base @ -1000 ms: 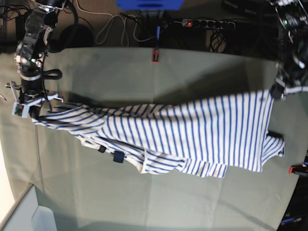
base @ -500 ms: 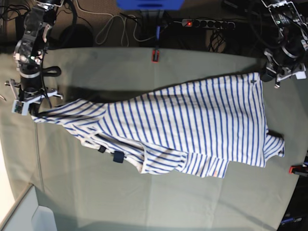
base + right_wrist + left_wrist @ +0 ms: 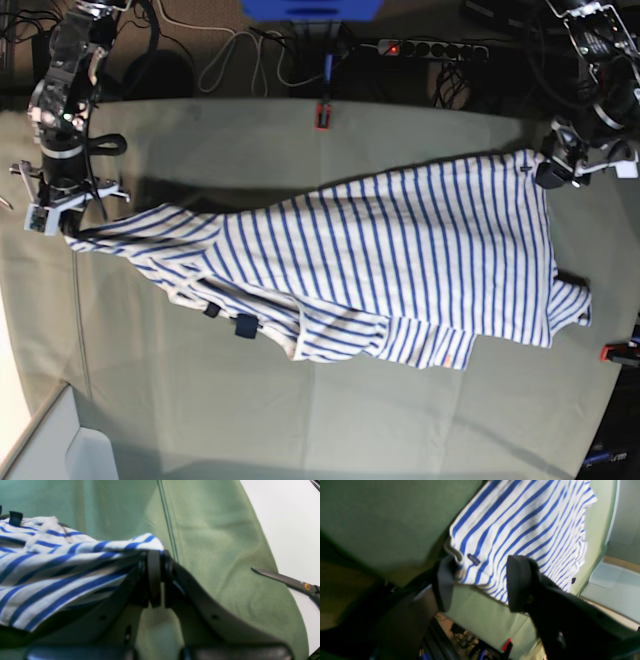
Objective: Layout the t-shirt on the table in an organized manner, then fold the t-shirt properly
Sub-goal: 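Lift the shirt with both grippers, stretching it between them, then swing the held shirt up and lay it flat across the table, then release the shirt and move both grippers to its collar corners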
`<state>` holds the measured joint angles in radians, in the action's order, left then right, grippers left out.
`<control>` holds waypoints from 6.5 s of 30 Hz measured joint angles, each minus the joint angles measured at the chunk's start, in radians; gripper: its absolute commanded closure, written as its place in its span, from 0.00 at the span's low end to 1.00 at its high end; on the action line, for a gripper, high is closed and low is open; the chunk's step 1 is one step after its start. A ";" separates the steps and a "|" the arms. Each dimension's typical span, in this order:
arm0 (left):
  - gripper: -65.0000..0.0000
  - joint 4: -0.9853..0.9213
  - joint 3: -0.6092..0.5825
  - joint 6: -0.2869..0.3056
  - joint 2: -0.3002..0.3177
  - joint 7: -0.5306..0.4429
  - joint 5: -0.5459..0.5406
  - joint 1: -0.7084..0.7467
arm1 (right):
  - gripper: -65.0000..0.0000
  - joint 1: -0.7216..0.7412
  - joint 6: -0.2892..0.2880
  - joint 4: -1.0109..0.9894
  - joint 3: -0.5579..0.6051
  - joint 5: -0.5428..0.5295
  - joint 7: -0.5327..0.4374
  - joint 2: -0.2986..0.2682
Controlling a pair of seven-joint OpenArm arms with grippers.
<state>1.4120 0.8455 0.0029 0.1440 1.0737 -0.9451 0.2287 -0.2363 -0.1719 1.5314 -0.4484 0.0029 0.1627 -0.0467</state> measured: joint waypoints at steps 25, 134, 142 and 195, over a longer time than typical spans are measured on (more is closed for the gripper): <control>1.00 0.220 0.089 -0.001 -0.064 0.016 0.093 -0.043 | 1.00 -0.071 0.000 0.058 0.001 0.002 0.006 0.000; 1.00 -0.214 -0.599 -0.006 0.240 -0.445 0.075 -1.110 | 1.00 1.100 -0.164 -0.149 0.145 0.002 0.182 -0.288; 0.89 -0.539 -0.633 0.002 0.186 -0.661 0.209 -1.155 | 0.82 1.245 -0.163 -0.641 0.146 0.065 0.037 -0.299; 0.23 -0.542 -0.771 0.001 0.078 -0.804 0.365 -0.467 | 0.43 0.031 -0.150 0.110 0.058 0.132 0.051 0.043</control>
<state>0.8696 0.0750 0.0036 0.2218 0.2695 -0.5800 -0.2386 -0.2058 -0.3222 1.6413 -0.3904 0.1345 0.2134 -0.0036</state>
